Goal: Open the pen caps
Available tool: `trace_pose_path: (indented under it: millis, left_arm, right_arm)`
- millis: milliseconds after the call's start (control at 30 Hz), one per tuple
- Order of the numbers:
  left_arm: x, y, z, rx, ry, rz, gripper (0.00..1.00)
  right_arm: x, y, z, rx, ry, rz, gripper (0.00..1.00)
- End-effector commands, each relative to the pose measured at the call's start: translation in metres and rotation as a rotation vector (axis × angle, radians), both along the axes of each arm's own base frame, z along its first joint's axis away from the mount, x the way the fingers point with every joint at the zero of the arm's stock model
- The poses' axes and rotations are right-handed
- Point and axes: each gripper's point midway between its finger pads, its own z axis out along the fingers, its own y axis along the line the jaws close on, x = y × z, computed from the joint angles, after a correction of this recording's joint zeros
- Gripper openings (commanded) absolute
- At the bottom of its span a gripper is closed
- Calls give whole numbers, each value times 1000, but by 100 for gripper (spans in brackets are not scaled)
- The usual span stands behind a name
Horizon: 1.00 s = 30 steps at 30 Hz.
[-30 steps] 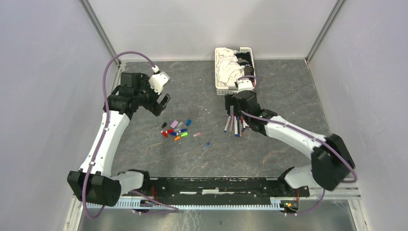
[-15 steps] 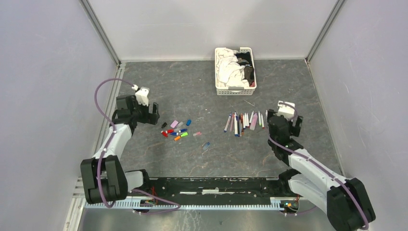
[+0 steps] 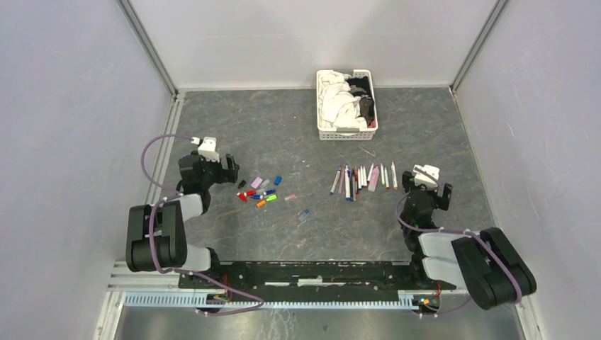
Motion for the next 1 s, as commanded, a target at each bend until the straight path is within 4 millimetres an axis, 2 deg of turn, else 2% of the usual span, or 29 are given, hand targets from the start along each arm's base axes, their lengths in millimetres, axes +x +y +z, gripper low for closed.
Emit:
trace_pose_path:
  millis: [0, 100, 200, 267, 333, 367, 433, 500, 567, 600, 633, 700, 967]
  left_arm:
    - [18, 6, 34, -36, -209, 63, 100]
    - [19, 6, 36, -63, -222, 80, 100]
    - [15, 5, 43, -85, -291, 89, 100]
    - [12, 1, 40, -89, -321, 76, 100]
    - [13, 0, 37, -66, -314, 82, 100]
    - [10, -3, 35, -33, -317, 85, 100]
    - [-3, -19, 35, 25, -387, 33, 100]
    - [-8, -16, 41, 45, -434, 66, 100]
    - [0, -9, 26, 47, -345, 107, 100]
    - [10, -6, 28, 40, -336, 127, 100]
    - [12, -7, 27, 27, -325, 130, 100]
    - [11, -7, 28, 26, -328, 133, 100]
    - [11, -7, 29, 25, -331, 131, 100]
  right_arm:
    - [-2, 1, 9, 0, -102, 43, 98]
    - [4, 2, 8, -4, -102, 57, 97]
    - [13, 11, 5, -12, -77, 141, 95]
    - [13, 12, 6, -14, -80, 155, 93]
    - [10, 16, 10, -20, -106, 196, 92]
    - [5, 19, 11, -27, -119, 225, 97]
    - [-5, 25, 16, -36, -163, 290, 98]
    - [-12, 34, 18, -43, -184, 365, 98]
    - [-9, 40, 31, -90, -214, 413, 98]
    - [-5, 39, 26, -77, -192, 395, 98]
    - [3, 36, 12, -56, -135, 370, 98]
    - [21, 24, -1, 23, -91, 306, 98]
    - [19, 20, -1, 44, -102, 310, 98]
